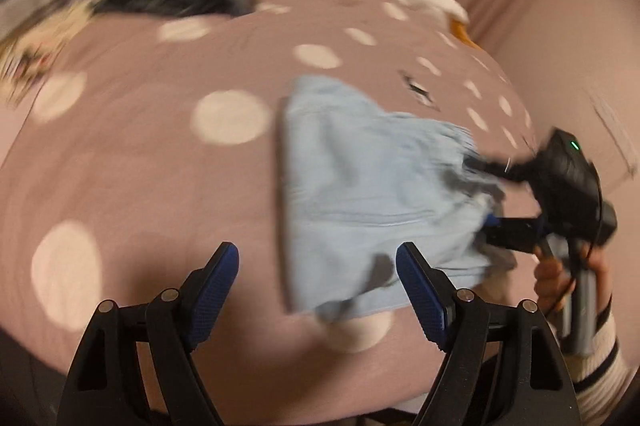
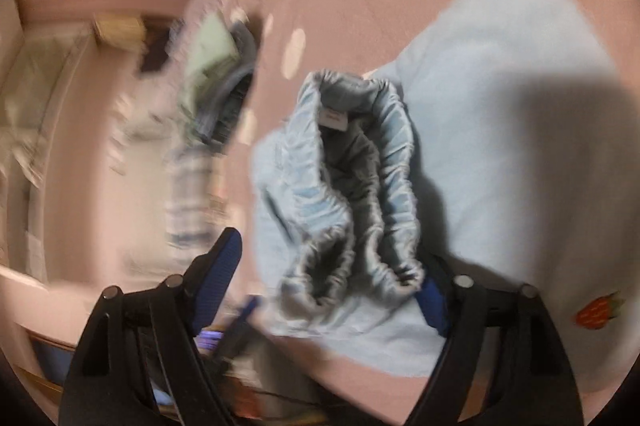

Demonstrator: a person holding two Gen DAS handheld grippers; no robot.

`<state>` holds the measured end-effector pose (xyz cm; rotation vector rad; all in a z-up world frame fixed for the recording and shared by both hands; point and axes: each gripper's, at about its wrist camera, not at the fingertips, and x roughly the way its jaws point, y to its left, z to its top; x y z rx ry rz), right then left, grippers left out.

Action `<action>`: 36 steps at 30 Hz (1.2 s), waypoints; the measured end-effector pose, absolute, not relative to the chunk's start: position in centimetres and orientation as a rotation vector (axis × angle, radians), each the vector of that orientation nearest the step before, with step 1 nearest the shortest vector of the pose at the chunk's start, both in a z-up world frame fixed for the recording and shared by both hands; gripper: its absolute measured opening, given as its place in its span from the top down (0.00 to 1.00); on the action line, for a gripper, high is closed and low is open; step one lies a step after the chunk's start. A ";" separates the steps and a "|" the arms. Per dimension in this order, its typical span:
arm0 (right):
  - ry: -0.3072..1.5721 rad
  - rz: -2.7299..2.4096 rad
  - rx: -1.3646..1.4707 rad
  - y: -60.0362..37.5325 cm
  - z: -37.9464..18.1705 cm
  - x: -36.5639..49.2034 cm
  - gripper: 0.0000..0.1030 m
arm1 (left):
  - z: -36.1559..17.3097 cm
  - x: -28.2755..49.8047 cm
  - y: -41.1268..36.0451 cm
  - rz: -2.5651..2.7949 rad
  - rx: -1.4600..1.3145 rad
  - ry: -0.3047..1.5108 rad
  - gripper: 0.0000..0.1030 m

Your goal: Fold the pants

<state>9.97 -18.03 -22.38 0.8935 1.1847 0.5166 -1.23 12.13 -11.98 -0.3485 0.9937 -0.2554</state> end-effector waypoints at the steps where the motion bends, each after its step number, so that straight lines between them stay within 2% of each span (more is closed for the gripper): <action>1: 1.174 0.497 0.801 -17.6 -22.0 9.9 0.63 | -12.1 -1.3 12.8 -0.239 -0.375 0.996 0.21; 6: 1.064 0.515 0.672 -17.5 -20.6 8.7 0.70 | -12.3 -1.6 13.7 -0.219 -0.419 0.994 0.21; 12: 0.916 0.519 0.676 -20.9 -16.6 7.6 0.71 | -12.4 -1.7 13.4 -0.234 -0.400 1.000 0.21; 16: 0.926 0.460 0.696 -24.6 -16.9 6.9 0.71 | -12.8 -1.2 13.1 -0.234 -0.396 1.016 0.21; 20: 0.982 0.396 0.760 -27.0 -19.6 6.8 0.71 | -12.8 -0.5 12.1 -0.251 -0.389 1.026 0.21; 26: 1.088 0.344 0.786 -27.6 -23.2 7.3 0.63 | -11.7 1.2 9.5 -0.281 -0.308 1.019 0.21; 29: 1.084 0.338 0.778 -28.6 -22.5 6.9 0.54 | -11.0 2.2 8.5 -0.299 -0.282 0.998 0.21; 31: 1.061 0.305 0.715 -29.4 -21.3 6.3 0.43 | -10.6 3.0 7.9 -0.305 -0.267 0.978 0.21; 35: 0.915 0.258 0.531 -29.7 -17.6 4.3 0.44 | -9.8 5.8 6.3 -0.322 -0.235 0.943 0.21; 36: 0.879 0.284 0.504 -29.0 -16.7 4.0 0.50 | -9.7 6.5 5.9 -0.331 -0.233 0.938 0.23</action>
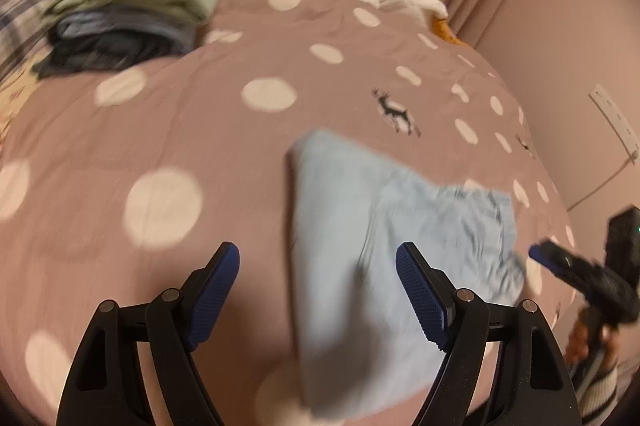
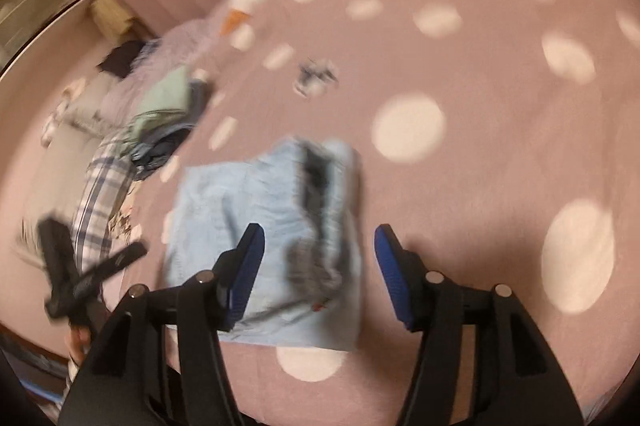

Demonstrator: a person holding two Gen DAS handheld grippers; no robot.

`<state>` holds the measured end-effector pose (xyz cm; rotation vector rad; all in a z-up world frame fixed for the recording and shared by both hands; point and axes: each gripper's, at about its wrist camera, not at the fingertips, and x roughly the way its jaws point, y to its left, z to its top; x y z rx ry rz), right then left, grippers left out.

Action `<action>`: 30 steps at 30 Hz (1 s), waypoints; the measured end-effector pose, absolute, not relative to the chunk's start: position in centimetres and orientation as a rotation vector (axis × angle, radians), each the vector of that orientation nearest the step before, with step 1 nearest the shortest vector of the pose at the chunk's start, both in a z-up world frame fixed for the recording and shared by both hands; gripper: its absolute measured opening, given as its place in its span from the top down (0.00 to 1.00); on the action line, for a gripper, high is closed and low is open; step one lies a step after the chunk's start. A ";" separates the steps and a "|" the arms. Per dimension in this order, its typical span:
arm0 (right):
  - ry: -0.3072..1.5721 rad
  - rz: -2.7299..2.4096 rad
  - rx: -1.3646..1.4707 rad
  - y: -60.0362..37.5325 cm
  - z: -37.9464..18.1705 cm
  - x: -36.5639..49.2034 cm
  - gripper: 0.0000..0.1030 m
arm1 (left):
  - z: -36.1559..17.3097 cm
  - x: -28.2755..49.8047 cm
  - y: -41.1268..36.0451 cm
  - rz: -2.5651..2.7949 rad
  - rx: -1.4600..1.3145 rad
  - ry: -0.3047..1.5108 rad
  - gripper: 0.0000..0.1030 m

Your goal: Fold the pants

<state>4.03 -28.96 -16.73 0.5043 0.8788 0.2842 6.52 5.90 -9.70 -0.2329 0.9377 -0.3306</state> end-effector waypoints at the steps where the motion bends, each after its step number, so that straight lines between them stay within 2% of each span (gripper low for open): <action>1: 0.853 0.334 0.477 -27.8 -16.1 3.9 0.58 | -9.6 7.4 5.5 -0.339 -0.233 0.933 0.29; 2: 0.842 0.378 0.452 -26.6 -15.9 3.9 0.61 | -9.6 8.5 5.0 -0.347 -0.231 0.936 0.34; 4: 0.846 0.485 0.363 -22.8 -15.8 4.2 0.76 | -9.9 10.2 4.2 -0.354 -0.227 0.952 0.50; 5: 0.855 0.517 0.335 -21.4 -16.0 4.3 0.79 | -10.1 10.9 3.8 -0.359 -0.220 0.962 0.55; 7: 0.891 0.586 0.295 -18.2 -17.0 4.9 0.83 | -10.5 12.1 3.1 -0.359 -0.188 0.971 0.76; 10: 0.909 0.667 0.213 -13.7 -17.9 5.3 0.85 | -11.6 13.7 2.5 -0.360 -0.163 1.009 0.85; 14: 0.951 0.712 0.084 -9.8 -20.0 5.3 0.86 | -13.7 15.2 2.5 -0.361 -0.145 1.068 0.88; 16: 0.983 0.692 0.024 -9.5 -21.2 5.3 0.93 | -14.7 15.5 2.5 -0.352 -0.140 1.093 0.91; 21: 1.009 0.694 0.001 -9.8 -21.4 5.5 0.93 | -15.3 16.2 3.0 -0.328 -0.198 1.098 0.93; 25: 1.003 0.726 0.097 -11.7 -19.7 4.8 0.87 | -13.5 14.9 3.7 -0.312 -0.226 1.057 0.93; 27: 0.944 0.716 0.143 -13.6 -18.1 4.3 0.87 | -12.3 13.5 4.0 -0.303 -0.210 1.022 0.92; 30: 0.860 0.595 0.153 -17.4 -16.3 4.7 0.81 | -11.3 10.7 4.2 -0.342 -0.181 1.000 0.92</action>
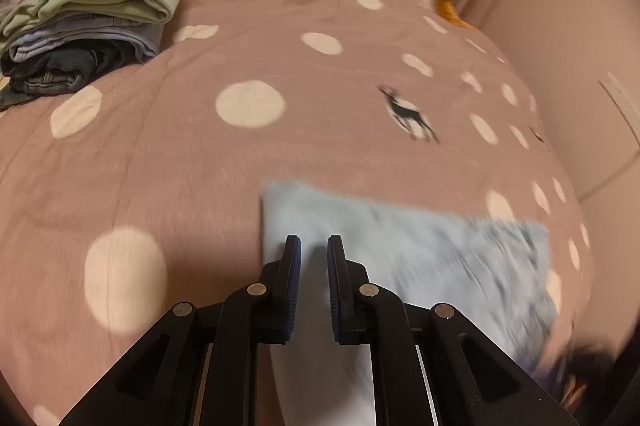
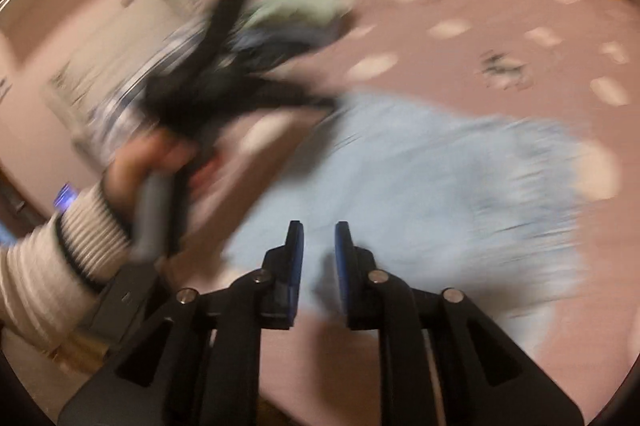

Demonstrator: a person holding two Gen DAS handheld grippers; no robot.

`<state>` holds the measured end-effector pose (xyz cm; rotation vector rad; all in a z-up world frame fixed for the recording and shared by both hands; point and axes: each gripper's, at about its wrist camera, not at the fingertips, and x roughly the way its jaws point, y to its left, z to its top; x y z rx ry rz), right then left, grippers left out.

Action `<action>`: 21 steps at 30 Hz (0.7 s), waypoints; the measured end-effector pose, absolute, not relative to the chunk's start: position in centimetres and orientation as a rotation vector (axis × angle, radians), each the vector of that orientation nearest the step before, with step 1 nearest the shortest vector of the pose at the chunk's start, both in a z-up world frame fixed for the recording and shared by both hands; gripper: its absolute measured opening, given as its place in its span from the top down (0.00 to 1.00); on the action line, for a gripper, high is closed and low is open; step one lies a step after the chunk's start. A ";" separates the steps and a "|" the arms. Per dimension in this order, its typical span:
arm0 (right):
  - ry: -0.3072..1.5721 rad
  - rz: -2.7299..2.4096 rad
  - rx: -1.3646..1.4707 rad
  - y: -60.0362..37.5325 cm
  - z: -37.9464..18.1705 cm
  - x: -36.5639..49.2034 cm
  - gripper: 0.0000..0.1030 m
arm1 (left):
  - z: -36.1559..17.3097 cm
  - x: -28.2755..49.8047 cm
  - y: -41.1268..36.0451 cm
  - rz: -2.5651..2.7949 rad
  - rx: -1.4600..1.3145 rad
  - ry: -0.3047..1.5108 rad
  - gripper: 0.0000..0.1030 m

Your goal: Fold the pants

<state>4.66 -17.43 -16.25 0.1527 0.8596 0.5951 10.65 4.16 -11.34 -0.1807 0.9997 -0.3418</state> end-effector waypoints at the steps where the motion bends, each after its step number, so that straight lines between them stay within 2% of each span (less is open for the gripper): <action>1: 0.838 0.539 0.160 -18.9 -16.0 5.3 0.81 | -11.3 9.7 4.0 -0.358 -0.174 1.002 0.92; 6: 0.802 0.287 0.159 -24.2 -16.5 8.4 0.81 | -12.6 4.8 2.5 -0.421 -0.120 1.034 0.92; 7: 0.817 0.272 0.163 -24.8 -17.1 8.8 0.83 | -13.1 4.2 2.3 -0.422 -0.111 1.052 0.92; 10: 0.932 0.237 0.205 -25.5 -20.2 9.8 0.82 | -14.7 2.7 2.3 -0.399 -0.110 1.074 0.92; 12: 0.916 0.243 0.236 -25.7 -20.7 9.4 0.82 | -14.5 2.0 2.7 -0.394 -0.129 1.073 0.92; 18: 0.841 0.304 0.185 -24.7 -17.9 5.1 0.72 | -13.9 0.3 2.9 -0.373 -0.102 1.071 0.92; 21: 0.917 0.308 0.067 -23.3 -19.4 3.6 0.74 | -14.1 -0.3 3.1 -0.376 -0.130 1.068 0.92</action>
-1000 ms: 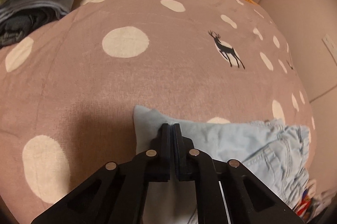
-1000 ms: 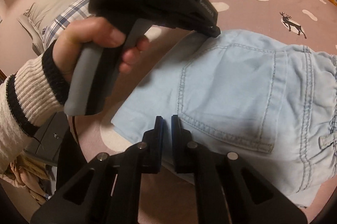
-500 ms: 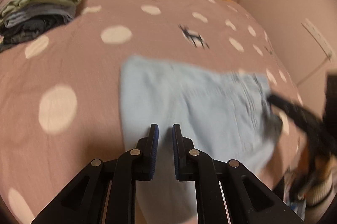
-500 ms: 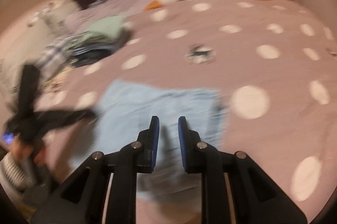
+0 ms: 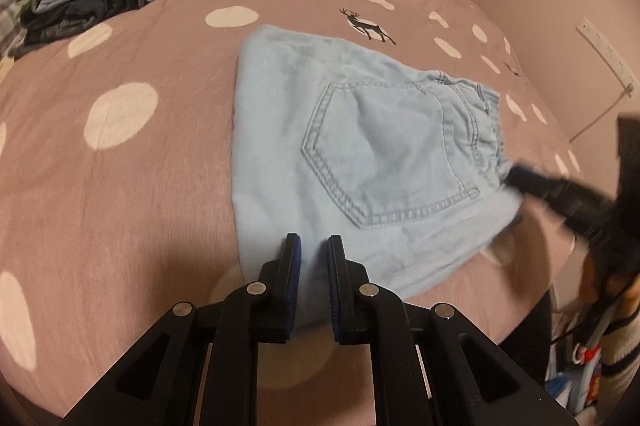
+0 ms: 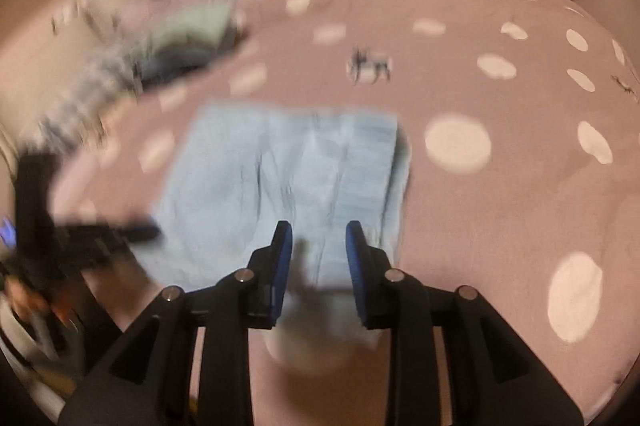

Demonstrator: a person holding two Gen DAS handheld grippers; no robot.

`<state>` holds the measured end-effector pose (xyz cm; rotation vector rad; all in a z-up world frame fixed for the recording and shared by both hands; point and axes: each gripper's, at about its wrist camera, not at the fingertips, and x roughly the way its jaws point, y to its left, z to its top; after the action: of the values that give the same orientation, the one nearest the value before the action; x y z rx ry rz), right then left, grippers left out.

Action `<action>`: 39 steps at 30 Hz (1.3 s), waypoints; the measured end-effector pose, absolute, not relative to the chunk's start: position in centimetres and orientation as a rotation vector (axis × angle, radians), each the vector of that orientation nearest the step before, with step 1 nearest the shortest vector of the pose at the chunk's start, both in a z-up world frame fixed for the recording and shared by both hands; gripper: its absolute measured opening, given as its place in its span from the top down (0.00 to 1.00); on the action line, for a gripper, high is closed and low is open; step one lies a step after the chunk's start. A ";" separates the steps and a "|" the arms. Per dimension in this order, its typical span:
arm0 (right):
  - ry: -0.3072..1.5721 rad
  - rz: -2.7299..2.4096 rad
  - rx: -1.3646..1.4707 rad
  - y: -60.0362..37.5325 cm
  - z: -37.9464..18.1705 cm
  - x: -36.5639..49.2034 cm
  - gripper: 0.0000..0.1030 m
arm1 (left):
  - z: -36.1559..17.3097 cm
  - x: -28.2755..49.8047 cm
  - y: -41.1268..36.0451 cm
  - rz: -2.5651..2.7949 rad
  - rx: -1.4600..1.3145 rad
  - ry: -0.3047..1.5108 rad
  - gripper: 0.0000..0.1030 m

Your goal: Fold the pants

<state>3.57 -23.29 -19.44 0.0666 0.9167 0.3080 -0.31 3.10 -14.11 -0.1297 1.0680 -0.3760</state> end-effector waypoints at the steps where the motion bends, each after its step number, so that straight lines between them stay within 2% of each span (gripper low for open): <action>1: 0.955 0.286 0.018 -22.9 -20.6 3.2 0.73 | -14.3 -0.4 3.3 -0.377 -0.144 1.069 0.92; 6: 0.967 0.317 0.193 -25.8 -21.2 2.8 0.70 | -14.1 -1.1 4.5 -0.384 -0.211 1.076 0.92; 9: 0.959 0.338 0.307 -27.9 -20.5 2.5 0.56 | -13.7 -1.3 5.5 -0.381 -0.263 1.076 0.91; 11: 0.949 0.338 0.376 -29.3 -20.4 2.1 0.45 | -13.6 -1.2 6.6 -0.375 -0.325 1.079 0.77; 12: 0.947 0.337 0.431 -30.3 -20.5 2.1 0.38 | -13.6 -1.0 7.1 -0.368 -0.355 1.079 0.57; 13: 0.946 0.333 0.480 -30.9 -20.8 1.8 0.33 | -13.7 -0.7 7.5 -0.359 -0.382 1.079 0.42; 14: 0.951 0.330 0.542 -31.6 -21.1 1.9 0.31 | -13.8 -0.4 8.1 -0.345 -0.416 1.077 0.40; 17: 0.997 0.368 0.773 -32.8 -23.1 3.0 0.31 | -14.6 1.2 8.9 -0.371 -0.522 1.103 0.40; 20: 1.030 0.376 0.846 -32.1 -24.3 4.0 0.31 | -15.3 2.6 8.6 -0.405 -0.575 1.123 0.40; 31: 1.064 0.486 0.827 -29.3 -24.7 8.0 0.37 | -16.1 6.1 6.6 -0.465 -0.585 1.136 0.40; 39: 1.064 0.538 0.796 -28.0 -25.1 10.1 0.41 | -15.9 8.3 3.9 -0.475 -0.484 1.126 0.40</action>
<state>10.06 -28.02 -25.11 0.7959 1.0636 0.5381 8.31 3.94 -15.91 -0.4839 1.1264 -0.4746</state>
